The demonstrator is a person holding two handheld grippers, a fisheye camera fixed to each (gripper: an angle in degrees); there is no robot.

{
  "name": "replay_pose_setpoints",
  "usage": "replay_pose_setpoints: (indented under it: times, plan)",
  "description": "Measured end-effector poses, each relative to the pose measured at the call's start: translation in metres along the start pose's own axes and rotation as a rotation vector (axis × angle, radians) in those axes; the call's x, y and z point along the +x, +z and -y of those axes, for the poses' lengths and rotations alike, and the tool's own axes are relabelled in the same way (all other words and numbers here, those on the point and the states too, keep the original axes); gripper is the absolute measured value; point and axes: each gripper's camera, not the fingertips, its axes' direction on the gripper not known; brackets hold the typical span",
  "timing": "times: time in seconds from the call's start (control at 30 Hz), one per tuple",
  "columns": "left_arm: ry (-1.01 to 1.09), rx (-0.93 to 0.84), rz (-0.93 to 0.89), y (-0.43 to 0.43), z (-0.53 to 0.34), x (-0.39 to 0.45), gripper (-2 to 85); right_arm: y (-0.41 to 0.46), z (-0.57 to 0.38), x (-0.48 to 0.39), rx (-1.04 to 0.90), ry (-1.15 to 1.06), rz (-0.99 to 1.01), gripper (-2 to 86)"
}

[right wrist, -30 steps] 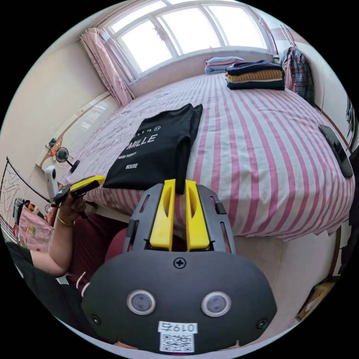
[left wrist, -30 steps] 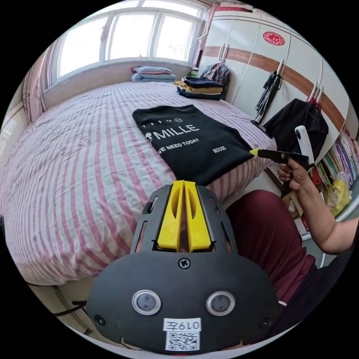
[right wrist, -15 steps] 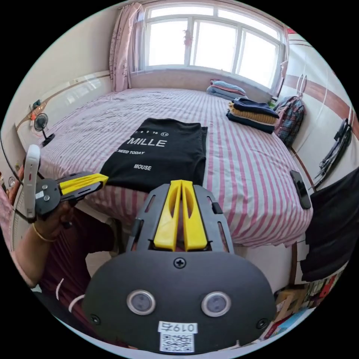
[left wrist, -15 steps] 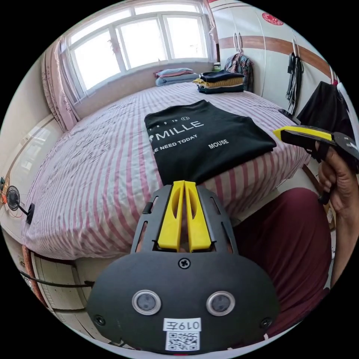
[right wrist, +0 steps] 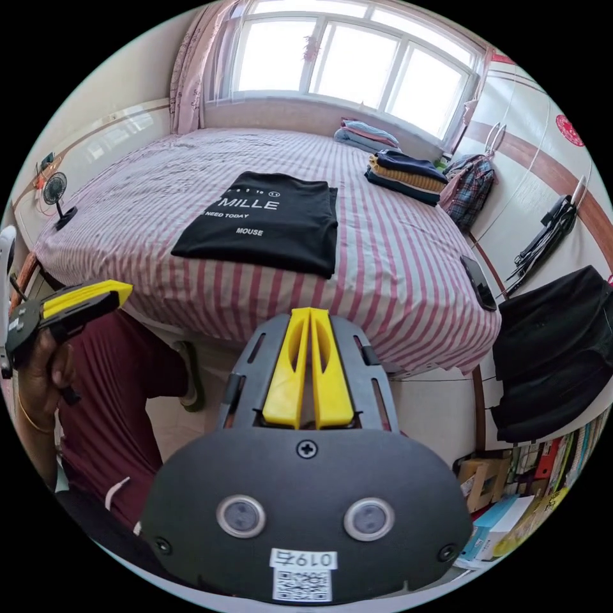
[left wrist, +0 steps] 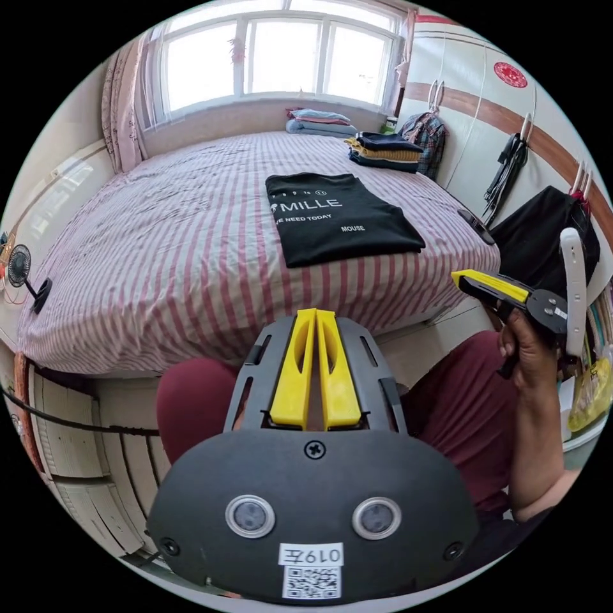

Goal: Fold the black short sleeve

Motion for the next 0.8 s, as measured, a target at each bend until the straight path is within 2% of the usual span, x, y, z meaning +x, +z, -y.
replay_pose_setpoints:
  times: [0.2,0.43,0.8]
  plan:
    - [-0.038,0.025,0.087,-0.007,-0.005,0.025,0.6,0.013,-0.003,-0.003,-0.003,0.052,0.044,-0.7]
    - [-0.035,0.158,0.106,-0.020,0.011,0.040,0.7,0.001,0.006,-0.022,0.122,-0.002,0.034,-0.8]
    - [0.000,0.134,0.069,-0.011,0.037,0.025,0.6,0.017,0.029,-0.034,0.151,-0.036,0.012,-0.9]
